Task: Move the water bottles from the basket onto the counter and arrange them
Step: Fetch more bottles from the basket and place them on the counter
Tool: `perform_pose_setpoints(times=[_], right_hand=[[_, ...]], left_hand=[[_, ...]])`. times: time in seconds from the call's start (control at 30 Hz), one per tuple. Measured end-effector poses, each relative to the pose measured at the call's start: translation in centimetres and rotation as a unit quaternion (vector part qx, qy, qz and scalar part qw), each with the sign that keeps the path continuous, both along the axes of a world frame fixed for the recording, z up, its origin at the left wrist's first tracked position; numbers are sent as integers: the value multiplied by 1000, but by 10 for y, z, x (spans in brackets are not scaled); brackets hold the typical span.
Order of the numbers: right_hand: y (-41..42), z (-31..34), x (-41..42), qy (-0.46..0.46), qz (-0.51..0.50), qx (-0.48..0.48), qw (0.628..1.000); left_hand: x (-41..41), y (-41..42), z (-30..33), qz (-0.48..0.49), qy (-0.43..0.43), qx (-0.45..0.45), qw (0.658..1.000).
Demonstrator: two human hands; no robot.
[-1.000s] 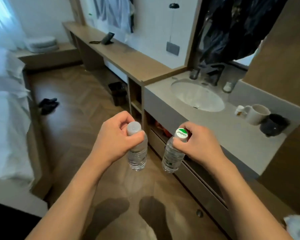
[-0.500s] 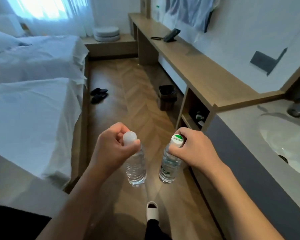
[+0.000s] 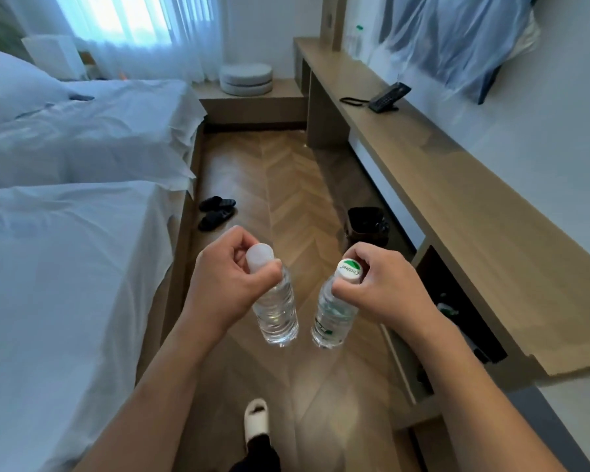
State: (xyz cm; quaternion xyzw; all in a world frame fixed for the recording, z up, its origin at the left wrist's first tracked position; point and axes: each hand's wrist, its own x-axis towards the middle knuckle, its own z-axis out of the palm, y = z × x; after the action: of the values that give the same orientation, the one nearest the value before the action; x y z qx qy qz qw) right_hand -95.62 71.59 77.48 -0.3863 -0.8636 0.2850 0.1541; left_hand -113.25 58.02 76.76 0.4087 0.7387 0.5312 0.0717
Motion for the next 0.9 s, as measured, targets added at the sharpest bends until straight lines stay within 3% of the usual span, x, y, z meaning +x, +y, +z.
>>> perform_pose_setpoints(times=[0.33, 0.63, 0.9], right_hand=[[171, -4, -196, -38, 20, 22, 999], [319, -1, -371, -6, -8, 1, 1000], [459, -8, -533, -16, 60, 33, 998]], left_hand=[[-209, 163, 4, -42, 33, -33, 998], [-380, 310, 1, 43, 6, -29, 999], [-519, 444, 5, 41, 52, -81, 994]])
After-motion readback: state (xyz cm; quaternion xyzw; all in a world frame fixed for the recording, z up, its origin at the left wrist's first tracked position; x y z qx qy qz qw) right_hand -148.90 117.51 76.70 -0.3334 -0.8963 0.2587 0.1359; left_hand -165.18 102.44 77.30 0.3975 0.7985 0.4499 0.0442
